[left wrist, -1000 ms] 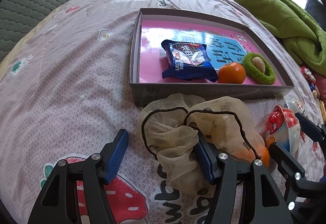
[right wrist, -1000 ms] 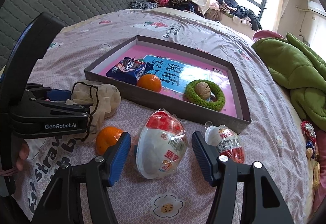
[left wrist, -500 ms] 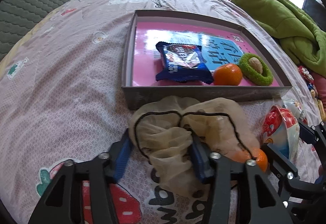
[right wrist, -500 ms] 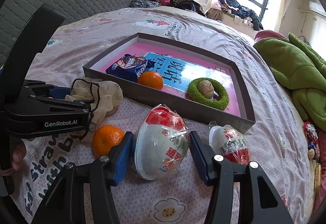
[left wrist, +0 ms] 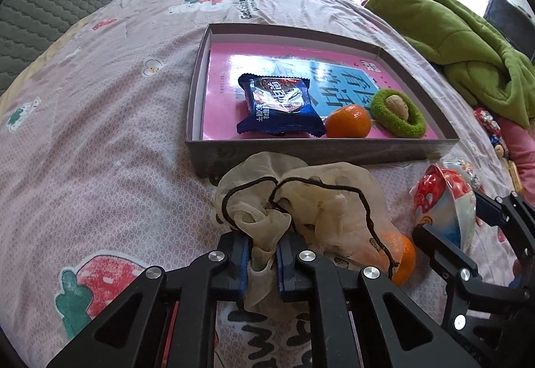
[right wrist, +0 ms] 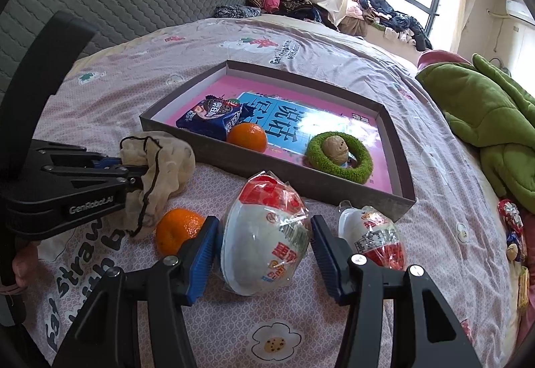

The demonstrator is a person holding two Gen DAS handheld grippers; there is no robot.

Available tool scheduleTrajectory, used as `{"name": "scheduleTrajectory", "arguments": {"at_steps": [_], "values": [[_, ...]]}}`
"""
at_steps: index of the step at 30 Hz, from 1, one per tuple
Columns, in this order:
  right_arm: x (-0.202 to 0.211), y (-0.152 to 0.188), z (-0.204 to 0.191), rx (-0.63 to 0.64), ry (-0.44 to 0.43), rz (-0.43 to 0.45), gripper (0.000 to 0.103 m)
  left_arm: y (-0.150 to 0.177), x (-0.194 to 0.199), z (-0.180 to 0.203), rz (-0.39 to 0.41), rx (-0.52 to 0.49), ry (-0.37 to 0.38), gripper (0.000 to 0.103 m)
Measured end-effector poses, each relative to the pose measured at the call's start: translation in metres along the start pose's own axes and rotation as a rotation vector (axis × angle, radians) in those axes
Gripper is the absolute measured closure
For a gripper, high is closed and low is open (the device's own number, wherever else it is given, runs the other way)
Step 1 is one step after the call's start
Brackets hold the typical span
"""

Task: Organize objects
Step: 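Close left gripper on the mesh bag while right gripper closes on the white egg toy, then lift and carry the mesh bag and egg toy with both grippers toward the box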

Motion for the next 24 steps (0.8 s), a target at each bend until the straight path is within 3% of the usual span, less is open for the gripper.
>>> {"name": "scheduleTrajectory", "arguments": {"at_steps": [24], "values": [[0.011, -0.005, 0.002, -0.021, -0.029, 0.021, 0.048, 0.003, 0.043, -0.001, 0.081, 0.025, -0.01, 0.091]]}}
Point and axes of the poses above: each gripper's, at about its wrist camera, not at the fingertips, and x roughly against the way its jaws point, z to its right, y to its underside, the point moved 7 cm from there along -x, roughly the way its jaws point, and after that the axes turned 15 degrees about z, right-handed, at the moved point
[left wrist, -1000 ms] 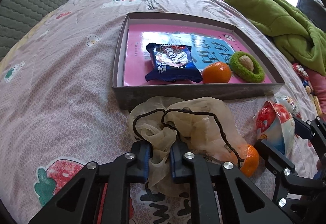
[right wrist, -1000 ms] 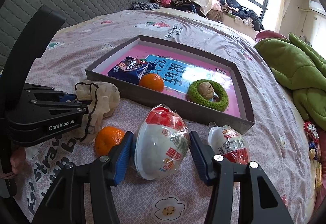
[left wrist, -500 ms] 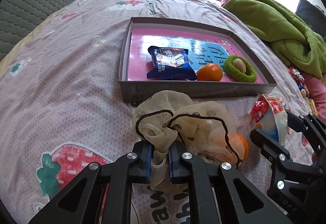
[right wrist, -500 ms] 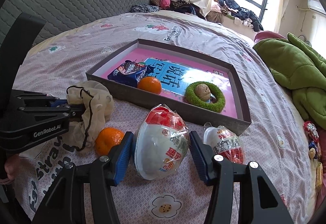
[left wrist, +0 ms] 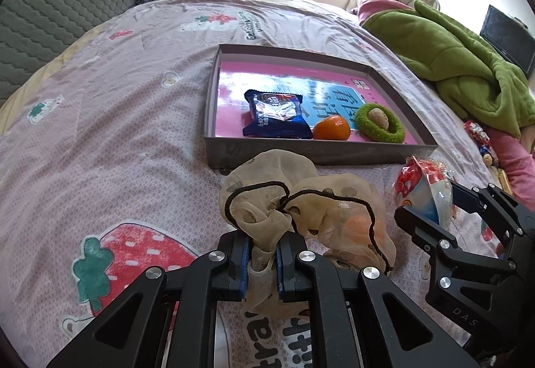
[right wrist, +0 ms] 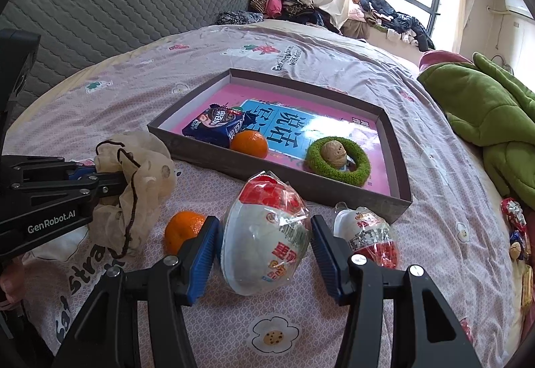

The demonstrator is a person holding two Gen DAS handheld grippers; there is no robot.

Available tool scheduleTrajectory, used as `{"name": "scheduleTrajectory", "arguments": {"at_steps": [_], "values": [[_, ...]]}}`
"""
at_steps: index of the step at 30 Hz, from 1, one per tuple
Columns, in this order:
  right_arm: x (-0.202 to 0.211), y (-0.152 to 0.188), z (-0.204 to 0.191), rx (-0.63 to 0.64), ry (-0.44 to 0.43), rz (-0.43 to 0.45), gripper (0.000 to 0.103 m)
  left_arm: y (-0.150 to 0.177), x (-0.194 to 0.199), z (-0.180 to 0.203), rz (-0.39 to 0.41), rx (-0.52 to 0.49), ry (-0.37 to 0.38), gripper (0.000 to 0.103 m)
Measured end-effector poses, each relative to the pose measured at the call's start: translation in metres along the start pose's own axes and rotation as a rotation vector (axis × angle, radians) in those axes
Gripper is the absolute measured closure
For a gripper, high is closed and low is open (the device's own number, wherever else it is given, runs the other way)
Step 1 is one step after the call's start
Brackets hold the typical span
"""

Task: Organize objects
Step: 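Lift and carry the mesh bag and egg toy with both grippers toward the box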

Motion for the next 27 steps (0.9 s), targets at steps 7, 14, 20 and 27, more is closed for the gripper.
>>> {"name": "scheduleTrajectory", "arguments": {"at_steps": [7, 14, 20, 27], "values": [[0.006, -0.003, 0.0, -0.006, -0.01, 0.01, 0.048, -0.002, 0.013, 0.001, 0.028, 0.0, -0.014, 0.091], [0.016, -0.007, 0.001, -0.021, -0.028, 0.024, 0.048, -0.001, 0.027, 0.012, 0.065, -0.019, -0.03, 0.091], [0.022, -0.01, 0.002, -0.028, -0.035, 0.037, 0.048, -0.002, 0.033, 0.019, 0.092, -0.041, -0.042, 0.091], [0.027, -0.016, 0.006, -0.045, -0.04, 0.058, 0.048, -0.009, 0.039, 0.025, 0.137, -0.059, -0.046, 0.091]]}}
Point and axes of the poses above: each gripper's, at about its wrist camera, not at the fingertips, and x roughly against the way its jaws point, z to its right, y to its underside, the point moved 7 cm from there along -x, roughly the way its jaws point, and after that the axes turned 15 degrees about z, right-handed, at the moved point
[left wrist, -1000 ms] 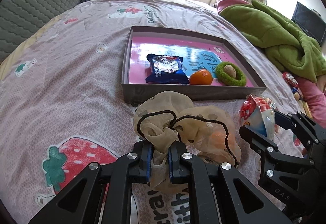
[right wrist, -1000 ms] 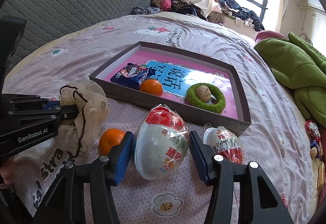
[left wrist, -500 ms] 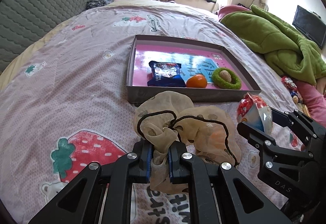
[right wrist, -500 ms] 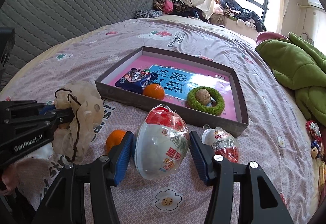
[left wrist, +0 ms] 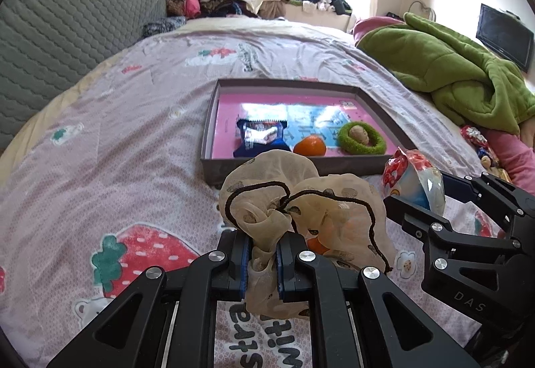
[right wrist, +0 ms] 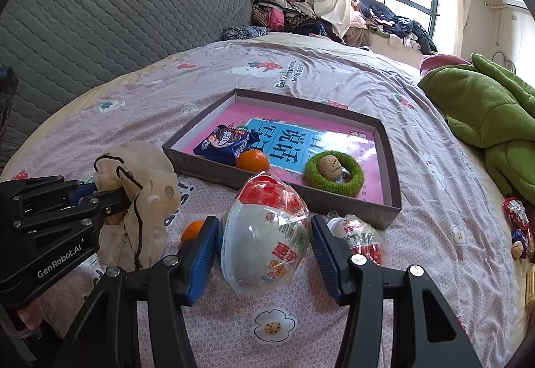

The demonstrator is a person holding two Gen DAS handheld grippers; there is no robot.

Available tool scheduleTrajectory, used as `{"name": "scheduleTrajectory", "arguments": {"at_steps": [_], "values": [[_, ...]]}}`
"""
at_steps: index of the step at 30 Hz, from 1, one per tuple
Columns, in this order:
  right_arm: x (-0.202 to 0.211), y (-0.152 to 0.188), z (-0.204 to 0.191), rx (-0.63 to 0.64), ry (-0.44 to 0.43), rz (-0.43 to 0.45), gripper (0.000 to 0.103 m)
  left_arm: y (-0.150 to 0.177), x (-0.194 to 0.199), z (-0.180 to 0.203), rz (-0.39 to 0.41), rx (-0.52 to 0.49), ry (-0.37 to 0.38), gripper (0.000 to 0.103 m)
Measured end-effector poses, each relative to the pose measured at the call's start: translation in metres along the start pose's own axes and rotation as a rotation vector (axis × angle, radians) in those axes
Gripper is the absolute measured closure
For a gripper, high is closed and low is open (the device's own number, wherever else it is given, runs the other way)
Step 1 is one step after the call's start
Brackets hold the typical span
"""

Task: Organize objects
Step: 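Lift and carry the mesh bag and egg toy with both grippers toward the box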

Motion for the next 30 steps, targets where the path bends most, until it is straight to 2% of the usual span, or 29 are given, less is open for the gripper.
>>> {"name": "scheduleTrajectory", "arguments": {"at_steps": [2, 17, 30], "values": [[0.002, -0.002, 0.002, -0.007, 0.0, 0.009, 0.048, -0.004, 0.003, 0.002, 0.023, 0.006, 0.014, 0.091], [0.013, -0.023, 0.015, -0.013, 0.029, 0.099, 0.048, -0.026, 0.009, 0.004, 0.13, -0.002, -0.01, 0.091], [0.015, -0.049, 0.028, -0.014, 0.043, 0.155, 0.048, -0.045, 0.001, 0.005, 0.134, -0.003, 0.003, 0.091]]}}
Point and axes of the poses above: each gripper's, at about its wrist camera, not at the fingertips, and x roughly against the way its jaws point, z to its right, y to its underside, the point moved 7 cm from there along -x, roughly the way its jaws point, and after that the axes turned 15 degrees about z, right-handed, at the moved point
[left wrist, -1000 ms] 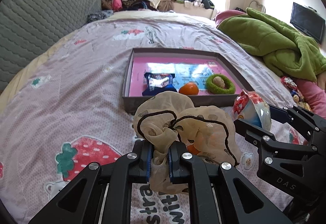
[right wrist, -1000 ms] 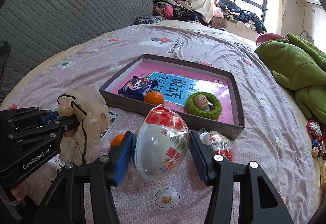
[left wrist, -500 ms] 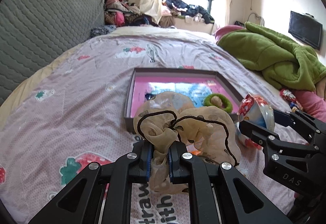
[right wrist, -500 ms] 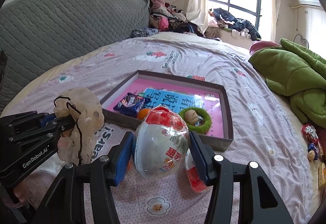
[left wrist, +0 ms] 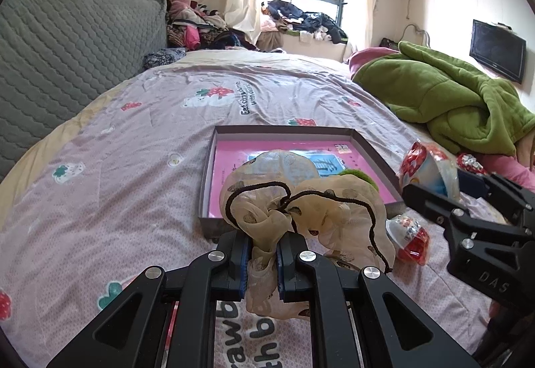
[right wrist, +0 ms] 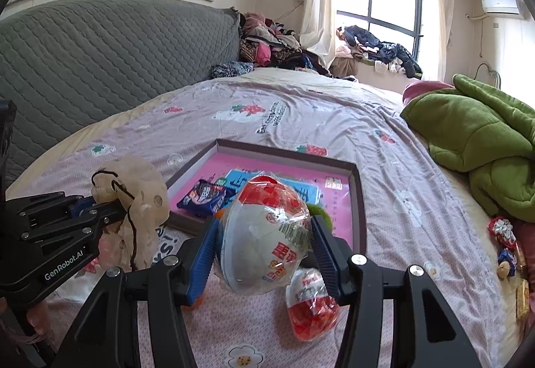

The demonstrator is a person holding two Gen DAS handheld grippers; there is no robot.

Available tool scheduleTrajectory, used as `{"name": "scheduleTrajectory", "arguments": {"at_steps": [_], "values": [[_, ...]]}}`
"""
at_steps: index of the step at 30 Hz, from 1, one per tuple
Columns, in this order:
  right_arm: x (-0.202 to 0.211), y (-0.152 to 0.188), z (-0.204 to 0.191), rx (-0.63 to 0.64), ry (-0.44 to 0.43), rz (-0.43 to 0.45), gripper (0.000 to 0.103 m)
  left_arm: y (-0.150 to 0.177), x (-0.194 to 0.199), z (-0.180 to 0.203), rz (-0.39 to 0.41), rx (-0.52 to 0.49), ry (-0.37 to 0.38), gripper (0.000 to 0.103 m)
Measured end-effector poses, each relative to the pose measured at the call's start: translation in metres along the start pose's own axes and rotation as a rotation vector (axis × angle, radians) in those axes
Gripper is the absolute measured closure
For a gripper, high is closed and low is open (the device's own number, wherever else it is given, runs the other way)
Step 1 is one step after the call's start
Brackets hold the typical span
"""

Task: Organize objects
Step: 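Lift and carry the mesh bag and egg toy with both grippers toward the box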

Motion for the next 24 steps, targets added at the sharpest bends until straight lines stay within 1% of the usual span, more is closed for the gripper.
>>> {"name": "scheduleTrajectory", "arguments": {"at_steps": [5, 14, 21, 24], "values": [[-0.004, -0.014, 0.003, 0.029, 0.004, 0.019, 0.048, -0.009, 0.0, -0.001, 0.008, 0.004, 0.003, 0.091], [-0.005, -0.029, 0.014, 0.023, -0.005, 0.034, 0.048, -0.028, -0.002, 0.006, 0.029, 0.001, 0.011, 0.09], [-0.004, -0.051, 0.018, 0.038, -0.016, 0.075, 0.048, -0.044, -0.006, 0.01, 0.033, -0.003, 0.002, 0.09], [-0.005, -0.057, 0.023, 0.02, -0.029, 0.08, 0.048, -0.049, -0.01, 0.01, 0.033, -0.007, -0.008, 0.09]]}}
Point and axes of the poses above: each gripper's, at about its wrist camera, not at the fingertips, and x roughly against the way its jaws point, z to its right, y to its underside, the point moved 7 cm from there along -x, roughly the way its jaws point, and after that the axes turned 15 degrees about z, right-handed, at the moved point
